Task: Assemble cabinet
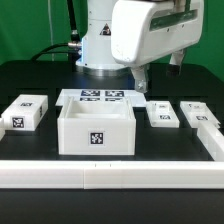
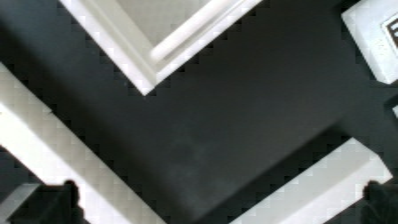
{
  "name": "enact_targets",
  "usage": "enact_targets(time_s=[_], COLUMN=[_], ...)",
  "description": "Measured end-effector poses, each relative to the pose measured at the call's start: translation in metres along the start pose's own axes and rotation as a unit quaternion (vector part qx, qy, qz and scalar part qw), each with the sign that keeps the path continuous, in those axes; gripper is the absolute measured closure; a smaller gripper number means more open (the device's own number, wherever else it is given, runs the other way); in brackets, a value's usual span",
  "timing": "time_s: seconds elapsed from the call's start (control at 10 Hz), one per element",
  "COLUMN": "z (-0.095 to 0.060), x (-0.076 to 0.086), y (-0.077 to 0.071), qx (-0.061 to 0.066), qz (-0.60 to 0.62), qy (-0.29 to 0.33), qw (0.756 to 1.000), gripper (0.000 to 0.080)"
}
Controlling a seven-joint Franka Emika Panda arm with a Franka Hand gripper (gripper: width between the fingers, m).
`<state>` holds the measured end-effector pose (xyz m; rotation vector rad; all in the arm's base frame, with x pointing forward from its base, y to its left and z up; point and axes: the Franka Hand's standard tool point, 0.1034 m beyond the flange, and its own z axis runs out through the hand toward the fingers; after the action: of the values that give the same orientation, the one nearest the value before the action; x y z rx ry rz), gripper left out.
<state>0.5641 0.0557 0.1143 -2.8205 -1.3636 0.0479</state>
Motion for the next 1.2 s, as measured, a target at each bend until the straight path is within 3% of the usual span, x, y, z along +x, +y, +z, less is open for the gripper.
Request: enact_targets(time_s=[0.8, 0.9, 1.1, 1.2], z=[0.0, -0.004, 0.004, 0.009], x=[0.0, 0.004, -0.002, -0.01], y=[0.0, -0.002, -0.01, -0.018], qx=[0.0, -0.003, -0.031, -0.029], qz=[0.0, -0.004, -0.076, -0.114], qy=[0.0, 0.002, 0.02, 0.012], qw=[1.0, 1.0, 0.996, 0.993], gripper=[0.0002, 0.0002, 0.0002, 0.0002])
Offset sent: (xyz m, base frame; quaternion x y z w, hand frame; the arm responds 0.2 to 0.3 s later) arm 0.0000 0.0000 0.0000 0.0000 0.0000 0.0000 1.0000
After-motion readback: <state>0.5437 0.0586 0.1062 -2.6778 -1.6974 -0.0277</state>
